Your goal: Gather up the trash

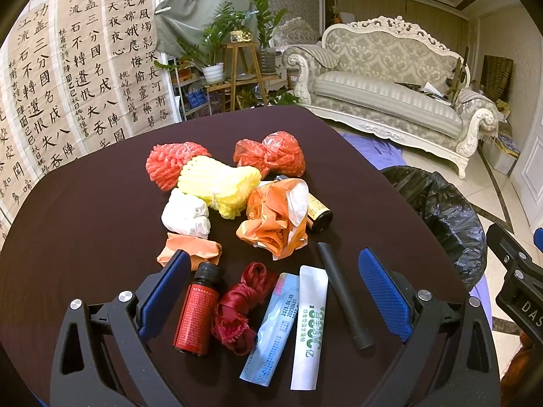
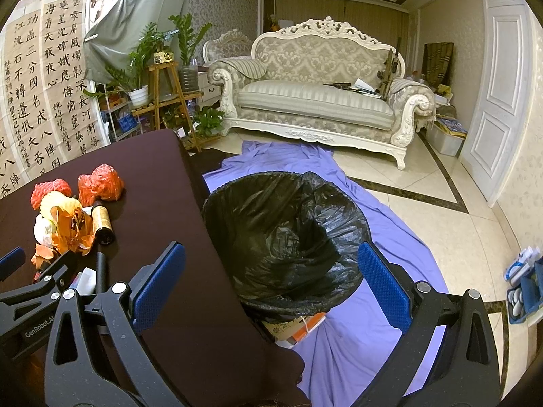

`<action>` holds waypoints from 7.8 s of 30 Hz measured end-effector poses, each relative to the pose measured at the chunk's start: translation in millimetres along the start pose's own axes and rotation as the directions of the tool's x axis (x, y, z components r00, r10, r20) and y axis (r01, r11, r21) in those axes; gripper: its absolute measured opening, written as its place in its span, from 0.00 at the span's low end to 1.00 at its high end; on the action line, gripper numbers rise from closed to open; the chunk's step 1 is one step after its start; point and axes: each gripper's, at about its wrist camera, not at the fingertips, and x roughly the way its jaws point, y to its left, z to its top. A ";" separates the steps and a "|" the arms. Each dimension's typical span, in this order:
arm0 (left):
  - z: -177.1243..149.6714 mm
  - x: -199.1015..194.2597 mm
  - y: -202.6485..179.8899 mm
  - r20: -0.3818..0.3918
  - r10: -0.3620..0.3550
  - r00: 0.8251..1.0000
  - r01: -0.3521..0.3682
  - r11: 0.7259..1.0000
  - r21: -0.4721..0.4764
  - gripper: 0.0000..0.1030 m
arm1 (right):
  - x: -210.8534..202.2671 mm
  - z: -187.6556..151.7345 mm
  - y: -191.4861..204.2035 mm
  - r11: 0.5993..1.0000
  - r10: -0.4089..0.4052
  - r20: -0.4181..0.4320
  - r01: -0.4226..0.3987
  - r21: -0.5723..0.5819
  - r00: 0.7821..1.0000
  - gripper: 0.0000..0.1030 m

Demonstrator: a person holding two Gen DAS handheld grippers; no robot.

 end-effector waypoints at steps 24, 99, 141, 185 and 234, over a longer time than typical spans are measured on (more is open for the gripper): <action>-12.8 -13.5 20.1 -0.028 -0.005 1.000 0.005 1.000 0.004 0.88 | -0.7 -20.1 -11.2 0.999 0.036 -0.031 -0.037 -0.027 0.999 0.79; -23.7 -23.8 161.6 -0.097 0.042 0.994 -0.053 0.992 -0.117 0.24 | -28.1 -20.0 151.8 0.916 0.294 -0.153 -0.324 -0.237 0.944 0.63; 31.5 -29.7 33.6 0.014 -0.206 0.979 0.206 0.979 -0.008 0.24 | -3.3 22.2 17.0 0.989 0.127 -0.017 -0.128 -0.077 0.992 0.27; 77.1 61.1 -107.6 -0.051 -0.203 0.978 0.209 0.965 0.159 0.65 | 80.6 47.2 -78.6 0.999 0.019 -0.030 -0.017 0.035 0.999 0.54; -10.2 -16.5 80.0 -0.066 -0.027 0.997 0.022 0.998 -0.065 0.65 | -1.7 -26.8 75.3 0.944 0.259 -0.151 -0.283 -0.168 0.954 0.55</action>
